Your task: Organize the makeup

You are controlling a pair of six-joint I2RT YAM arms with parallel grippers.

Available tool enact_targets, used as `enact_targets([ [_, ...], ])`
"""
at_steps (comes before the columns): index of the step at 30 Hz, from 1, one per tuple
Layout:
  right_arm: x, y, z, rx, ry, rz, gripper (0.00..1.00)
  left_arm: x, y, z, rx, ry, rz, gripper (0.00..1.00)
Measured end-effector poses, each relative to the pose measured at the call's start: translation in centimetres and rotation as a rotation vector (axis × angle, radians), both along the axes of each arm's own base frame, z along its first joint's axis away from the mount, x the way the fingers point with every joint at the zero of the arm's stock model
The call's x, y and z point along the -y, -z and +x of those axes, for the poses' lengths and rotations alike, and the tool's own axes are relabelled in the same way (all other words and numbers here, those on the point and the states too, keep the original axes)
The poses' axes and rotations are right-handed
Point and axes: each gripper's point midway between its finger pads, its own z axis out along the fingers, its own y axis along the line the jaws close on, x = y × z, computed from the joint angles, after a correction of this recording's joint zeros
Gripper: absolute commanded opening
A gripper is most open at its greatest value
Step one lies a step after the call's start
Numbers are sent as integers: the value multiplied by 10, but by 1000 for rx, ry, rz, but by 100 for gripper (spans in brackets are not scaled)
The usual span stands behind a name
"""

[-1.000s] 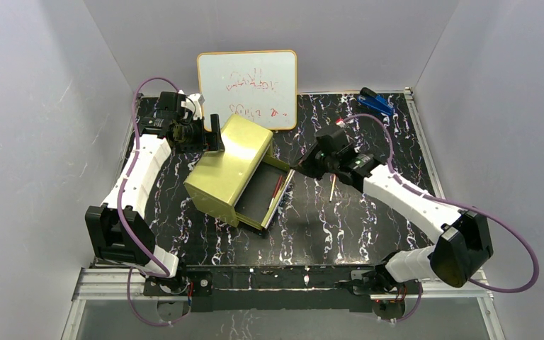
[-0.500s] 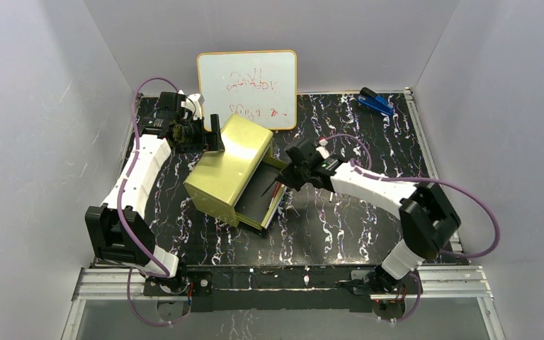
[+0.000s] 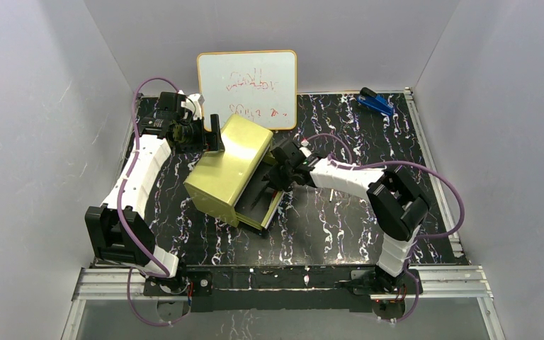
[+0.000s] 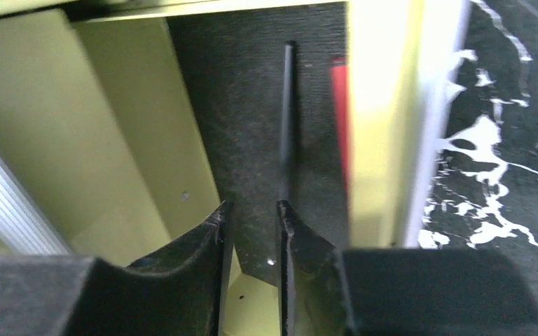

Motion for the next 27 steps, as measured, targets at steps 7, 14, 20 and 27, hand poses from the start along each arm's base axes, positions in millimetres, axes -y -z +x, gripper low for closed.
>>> enact_targets([
  [7, -18, -25, 7, 65, -74, 38, 37, 0, 0, 0, 0, 0, 0, 98],
  [14, 1, -60, 0, 126, -111, -8, 36, 0, 0, 0, 0, 0, 0, 98],
  [20, 63, -133, -5, 266, -48, 16, 34, 0, 0, 0, 0, 0, -1, 98],
  [27, 167, -94, 21, 225, -11, -277, 28, 0, 0, 0, 1, 1, -2, 98],
])
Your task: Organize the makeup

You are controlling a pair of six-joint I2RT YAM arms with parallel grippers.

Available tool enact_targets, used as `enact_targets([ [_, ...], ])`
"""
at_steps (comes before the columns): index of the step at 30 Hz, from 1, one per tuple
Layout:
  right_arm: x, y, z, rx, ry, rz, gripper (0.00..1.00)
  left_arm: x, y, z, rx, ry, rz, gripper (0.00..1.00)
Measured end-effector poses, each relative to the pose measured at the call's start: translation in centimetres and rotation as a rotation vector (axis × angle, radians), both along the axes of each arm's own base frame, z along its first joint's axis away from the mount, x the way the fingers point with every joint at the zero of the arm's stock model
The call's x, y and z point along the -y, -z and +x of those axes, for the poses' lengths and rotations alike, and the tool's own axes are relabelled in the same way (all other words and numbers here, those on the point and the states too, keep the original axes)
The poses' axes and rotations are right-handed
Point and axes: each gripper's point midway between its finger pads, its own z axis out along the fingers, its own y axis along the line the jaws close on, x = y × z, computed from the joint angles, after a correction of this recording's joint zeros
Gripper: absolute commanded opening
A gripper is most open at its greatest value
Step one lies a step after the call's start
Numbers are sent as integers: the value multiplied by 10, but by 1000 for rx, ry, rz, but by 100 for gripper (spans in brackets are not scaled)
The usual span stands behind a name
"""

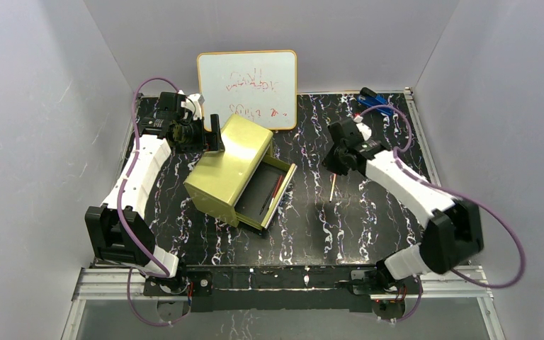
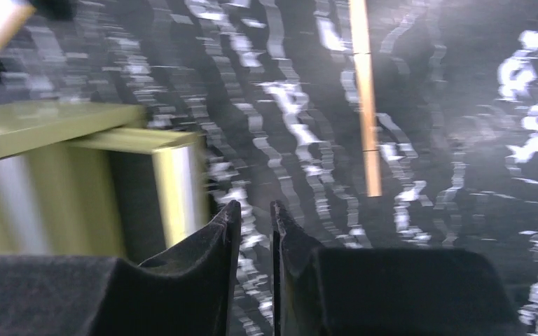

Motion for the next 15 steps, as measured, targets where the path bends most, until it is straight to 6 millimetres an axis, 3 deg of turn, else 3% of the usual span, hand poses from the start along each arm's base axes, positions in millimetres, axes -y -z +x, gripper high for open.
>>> enact_targets([
  [4, 27, 71, -3, -202, -48, -194, 28, 0, 0, 0, -1, 0, -1, 99],
  [6, 33, 96, -11, -275, -81, -250, 28, 0, 0, 0, -1, 0, -1, 98],
  [15, 45, 137, -17, -387, -132, -352, 30, 0, 0, 0, 1, 0, -1, 98],
])
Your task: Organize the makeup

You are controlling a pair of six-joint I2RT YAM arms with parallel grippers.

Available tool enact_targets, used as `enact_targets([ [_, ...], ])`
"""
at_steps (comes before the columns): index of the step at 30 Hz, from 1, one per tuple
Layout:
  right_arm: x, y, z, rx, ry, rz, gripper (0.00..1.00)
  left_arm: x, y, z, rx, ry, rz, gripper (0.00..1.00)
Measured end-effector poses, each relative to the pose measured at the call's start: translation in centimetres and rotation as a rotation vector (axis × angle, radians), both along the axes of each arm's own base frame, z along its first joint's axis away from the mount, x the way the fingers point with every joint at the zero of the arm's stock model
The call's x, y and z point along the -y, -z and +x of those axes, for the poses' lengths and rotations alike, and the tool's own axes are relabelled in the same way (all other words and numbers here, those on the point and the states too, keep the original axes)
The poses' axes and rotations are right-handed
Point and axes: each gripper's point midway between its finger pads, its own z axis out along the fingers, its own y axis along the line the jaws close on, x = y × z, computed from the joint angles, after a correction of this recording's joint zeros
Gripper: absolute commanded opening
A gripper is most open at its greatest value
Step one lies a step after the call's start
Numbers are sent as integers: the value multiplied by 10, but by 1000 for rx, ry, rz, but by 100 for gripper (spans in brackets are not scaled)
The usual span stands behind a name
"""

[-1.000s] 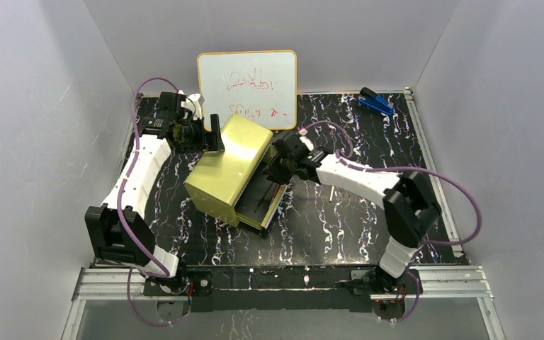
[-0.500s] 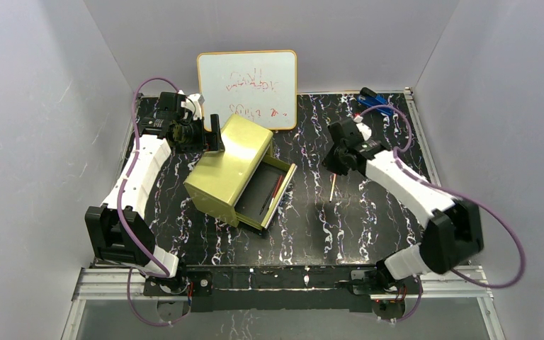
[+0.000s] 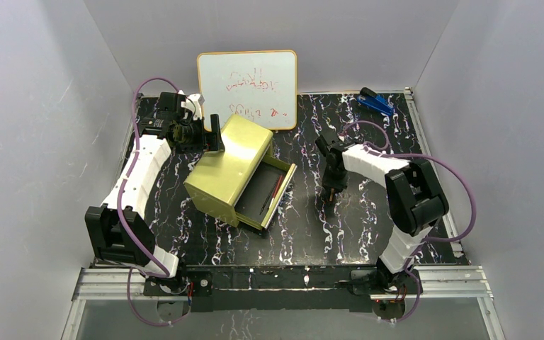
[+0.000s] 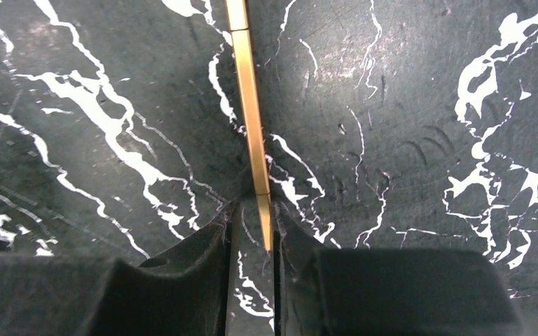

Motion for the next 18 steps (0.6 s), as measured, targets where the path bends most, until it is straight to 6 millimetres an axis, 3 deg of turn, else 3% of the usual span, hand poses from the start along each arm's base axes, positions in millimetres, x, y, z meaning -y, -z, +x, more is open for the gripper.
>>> enact_targets([
  [8, 9, 10, 6, -6, 1, -20, 28, 0, 0, 0, 0, 0, 0, 98],
  [9, 9, 11, 7, -2, 0, -19, 25, 0, 0, 0, 0, 0, 0, 98],
  [13, 8, 12, 11, 12, -8, -10, 1, 0, 0, 0, 0, 0, 0, 98],
  [18, 8, 12, 12, 19, -10, -9, 1, 0, 0, 0, 0, 0, 0, 98],
])
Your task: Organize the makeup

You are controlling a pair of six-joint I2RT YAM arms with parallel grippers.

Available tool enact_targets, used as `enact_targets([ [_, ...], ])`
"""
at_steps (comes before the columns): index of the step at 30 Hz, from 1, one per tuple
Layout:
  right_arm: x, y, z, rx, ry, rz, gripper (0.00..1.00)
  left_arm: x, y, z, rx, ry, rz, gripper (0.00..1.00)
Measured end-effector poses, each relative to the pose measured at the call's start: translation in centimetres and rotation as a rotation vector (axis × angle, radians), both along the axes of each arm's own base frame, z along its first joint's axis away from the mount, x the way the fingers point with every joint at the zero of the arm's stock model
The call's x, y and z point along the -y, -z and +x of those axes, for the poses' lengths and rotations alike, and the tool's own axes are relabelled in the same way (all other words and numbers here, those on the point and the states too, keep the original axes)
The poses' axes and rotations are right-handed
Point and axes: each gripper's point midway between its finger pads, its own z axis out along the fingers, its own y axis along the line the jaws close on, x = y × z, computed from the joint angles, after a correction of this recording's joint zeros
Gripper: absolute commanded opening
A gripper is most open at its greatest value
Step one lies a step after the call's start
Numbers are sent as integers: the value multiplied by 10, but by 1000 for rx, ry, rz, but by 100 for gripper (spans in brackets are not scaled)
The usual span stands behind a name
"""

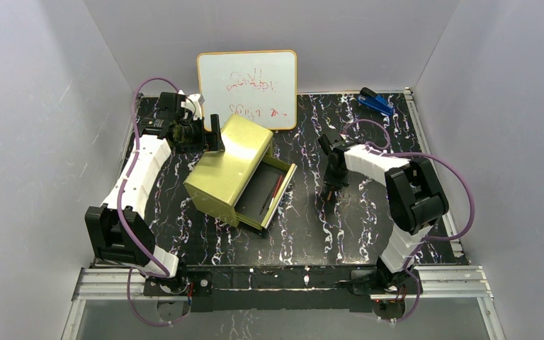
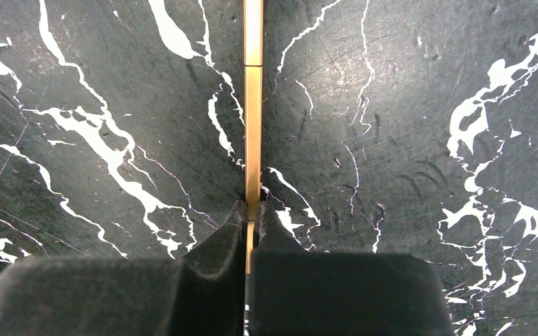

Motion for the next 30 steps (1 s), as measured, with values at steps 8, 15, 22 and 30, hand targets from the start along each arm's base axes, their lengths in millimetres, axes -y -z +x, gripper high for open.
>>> enact_targets([
  [8, -5, -6, -4, 13, 17, 17, 1, 0, 0, 0, 0, 0, 0, 98],
  [15, -68, -77, -14, 140, -51, 117, 1, 0, 0, 0, 0, 0, 0, 98],
  [22, -138, -124, -37, 203, -79, 289, 1, 0, 0, 0, 0, 0, 0, 98],
  [30, -200, -95, -85, 71, -100, 367, 1, 0, 0, 0, 0, 0, -1, 98],
])
